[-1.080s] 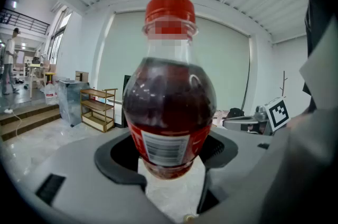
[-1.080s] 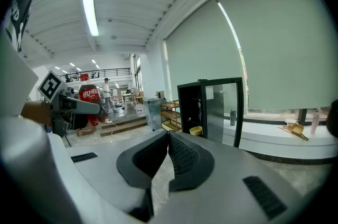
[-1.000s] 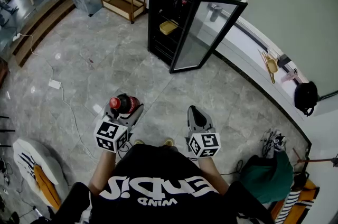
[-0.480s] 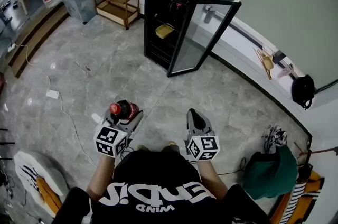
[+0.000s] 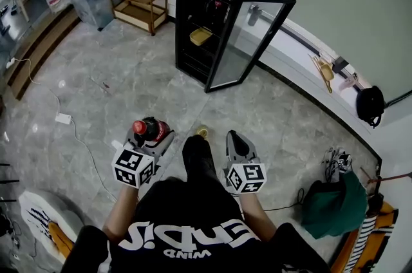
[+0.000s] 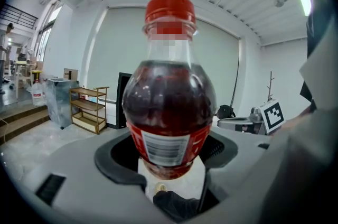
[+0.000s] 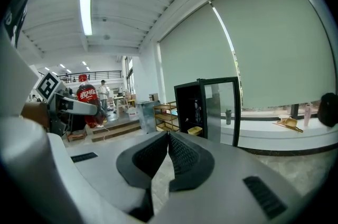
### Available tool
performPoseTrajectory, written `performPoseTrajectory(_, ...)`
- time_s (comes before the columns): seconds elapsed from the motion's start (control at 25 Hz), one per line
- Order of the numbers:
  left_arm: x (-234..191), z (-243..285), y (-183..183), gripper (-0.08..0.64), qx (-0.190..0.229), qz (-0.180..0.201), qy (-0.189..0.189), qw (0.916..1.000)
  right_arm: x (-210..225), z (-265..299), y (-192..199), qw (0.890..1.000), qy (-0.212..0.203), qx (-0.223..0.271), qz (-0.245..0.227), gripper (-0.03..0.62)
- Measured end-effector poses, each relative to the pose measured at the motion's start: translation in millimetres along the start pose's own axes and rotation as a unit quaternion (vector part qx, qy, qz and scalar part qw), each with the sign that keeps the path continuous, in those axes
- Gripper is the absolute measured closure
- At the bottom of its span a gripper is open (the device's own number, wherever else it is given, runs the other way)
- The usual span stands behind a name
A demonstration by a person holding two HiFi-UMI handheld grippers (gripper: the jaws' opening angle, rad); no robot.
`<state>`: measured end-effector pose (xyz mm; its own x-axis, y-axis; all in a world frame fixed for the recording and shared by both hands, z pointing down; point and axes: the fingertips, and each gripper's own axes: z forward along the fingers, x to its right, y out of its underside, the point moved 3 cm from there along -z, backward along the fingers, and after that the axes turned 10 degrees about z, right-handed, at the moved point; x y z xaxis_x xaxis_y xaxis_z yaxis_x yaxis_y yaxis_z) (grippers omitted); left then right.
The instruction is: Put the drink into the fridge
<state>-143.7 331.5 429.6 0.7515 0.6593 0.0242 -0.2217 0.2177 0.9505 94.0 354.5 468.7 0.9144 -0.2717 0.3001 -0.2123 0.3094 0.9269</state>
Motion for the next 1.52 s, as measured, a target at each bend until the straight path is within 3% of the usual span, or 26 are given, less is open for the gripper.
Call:
performPoseTrajectory(0.56, -84.3, 85.4, -0.6, 0.256, -0.009, 0.002, 0.012, 0.9999, 17.9, 116.0, -22.3, 1.0, -0.002, 0.003, -0.021, 0.568)
performPoseTrajectory(0.88, -137.5, 162.5, -47.7, 0.256, -0.013, 0.025, 0.022, 0.9994, 44.1, 199.2, -73.9, 1.0, -0.013, -0.009, -0.026, 0.568)
performPoseTrajectory(1.52, -212.0, 310.2, -115.0, 0.256, -0.009, 0.0, 0.017, 0.9998, 120.4, 338.8, -157.3, 0.999, -0.041, -0.018, -0.031, 0.568)
